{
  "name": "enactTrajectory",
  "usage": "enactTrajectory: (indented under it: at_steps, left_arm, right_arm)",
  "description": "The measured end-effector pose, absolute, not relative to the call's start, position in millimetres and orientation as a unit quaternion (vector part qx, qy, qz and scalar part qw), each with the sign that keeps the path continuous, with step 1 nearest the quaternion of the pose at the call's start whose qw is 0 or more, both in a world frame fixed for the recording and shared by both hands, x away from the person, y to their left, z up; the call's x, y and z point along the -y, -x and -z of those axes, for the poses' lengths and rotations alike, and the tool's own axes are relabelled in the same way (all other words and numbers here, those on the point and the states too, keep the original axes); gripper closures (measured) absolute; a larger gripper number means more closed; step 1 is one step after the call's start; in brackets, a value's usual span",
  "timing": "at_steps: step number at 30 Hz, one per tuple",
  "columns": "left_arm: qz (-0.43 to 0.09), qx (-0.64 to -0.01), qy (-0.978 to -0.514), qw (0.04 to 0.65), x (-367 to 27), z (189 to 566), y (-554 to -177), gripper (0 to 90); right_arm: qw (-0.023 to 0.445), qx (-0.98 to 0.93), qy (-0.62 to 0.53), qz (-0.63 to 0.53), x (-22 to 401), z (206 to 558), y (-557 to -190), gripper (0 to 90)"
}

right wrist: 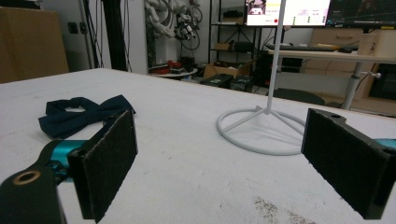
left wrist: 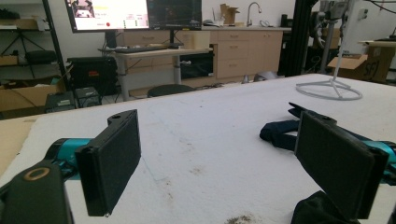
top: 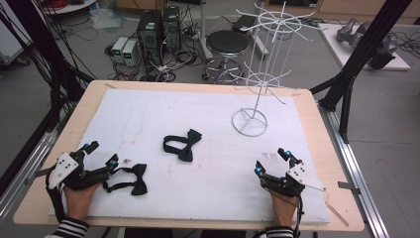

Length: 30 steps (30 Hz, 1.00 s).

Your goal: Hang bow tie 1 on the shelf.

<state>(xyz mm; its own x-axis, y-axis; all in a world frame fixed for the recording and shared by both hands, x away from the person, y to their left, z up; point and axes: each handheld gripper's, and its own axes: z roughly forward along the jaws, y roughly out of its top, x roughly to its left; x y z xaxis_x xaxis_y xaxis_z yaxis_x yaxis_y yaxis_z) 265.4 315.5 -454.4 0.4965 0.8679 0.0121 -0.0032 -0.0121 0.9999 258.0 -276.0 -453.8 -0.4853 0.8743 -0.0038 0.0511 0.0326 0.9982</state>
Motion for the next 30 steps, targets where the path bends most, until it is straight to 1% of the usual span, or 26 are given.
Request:
enactTrajectory:
  at_steps: [8, 12, 19, 22, 30]
  left_arm:
    - [-0.353, -0.357, -0.616, 0.607, -315.8, 454.1, -266.8, 15.0]
    - [-0.350, -0.360, -0.616, 0.607, -316.0, 453.8, -267.4, 14.9]
    - [-0.354, -0.358, -0.615, 0.607, -315.6, 453.9, -266.9, 14.9]
    - [-0.345, -0.364, -0.614, 0.609, -317.1, 453.4, -268.4, 14.9]
    - [-0.330, -0.358, -0.631, 0.604, -313.8, 447.8, -273.4, 14.9]
  right_arm:
    - [0.349, -0.629, -0.367, -0.590, 275.4, 454.0, -257.0, 10.0]
    - [0.356, -0.624, -0.367, -0.591, 276.0, 454.4, -256.3, 10.0]
    - [0.352, -0.623, -0.369, -0.593, 276.5, 454.1, -257.0, 10.0]
    - [0.350, -0.624, -0.371, -0.592, 276.1, 454.1, -256.4, 10.0]
    - [0.355, -0.620, -0.372, -0.593, 276.4, 454.3, -256.1, 10.0]
